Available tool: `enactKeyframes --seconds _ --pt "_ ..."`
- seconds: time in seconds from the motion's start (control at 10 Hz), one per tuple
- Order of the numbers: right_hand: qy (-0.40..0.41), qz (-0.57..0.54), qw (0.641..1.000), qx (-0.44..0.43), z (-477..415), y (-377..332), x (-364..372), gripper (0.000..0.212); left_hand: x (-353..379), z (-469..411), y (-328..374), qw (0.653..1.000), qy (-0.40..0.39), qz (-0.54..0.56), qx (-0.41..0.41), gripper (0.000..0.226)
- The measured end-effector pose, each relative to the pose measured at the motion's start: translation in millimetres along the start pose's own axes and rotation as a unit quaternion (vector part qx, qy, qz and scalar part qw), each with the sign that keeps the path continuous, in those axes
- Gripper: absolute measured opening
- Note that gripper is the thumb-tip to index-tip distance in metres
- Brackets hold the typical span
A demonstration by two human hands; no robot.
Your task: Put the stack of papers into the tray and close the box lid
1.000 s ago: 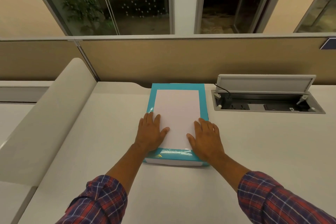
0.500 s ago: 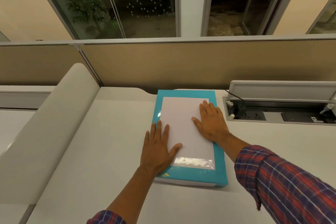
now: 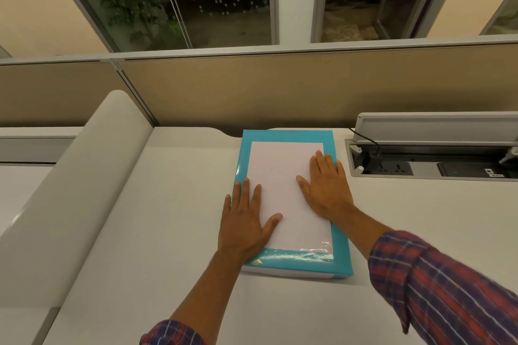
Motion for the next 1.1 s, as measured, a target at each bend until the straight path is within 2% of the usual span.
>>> enactKeyframes --seconds 0.3,0.8,0.9,1.1 --pt "0.019 0.010 0.999 0.024 77 -7 -8 0.085 5 2 -2 1.000 0.005 -0.008 -0.003 0.098" --pt "-0.015 -0.016 1.000 0.022 79 -4 -7 0.087 -6 3 4 1.000 -0.011 -0.025 -0.001 0.105" --pt "0.005 -0.033 0.999 0.023 84 -2 -13 0.087 -8 7 7 0.999 -0.025 -0.031 -0.002 0.101" --pt "0.004 -0.063 0.997 0.038 109 12 -28 0.094 -12 23 21 0.999 -0.046 0.014 -0.001 0.099"
Point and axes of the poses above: each hand's wrist, its own z-axis away from the middle knuckle, its own x-axis out of the palm, y = z × x, the point moved 8 cm from there along -z, towards the middle knuckle, and after that the axes turned 15 degrees about y, right-handed, at the moved point
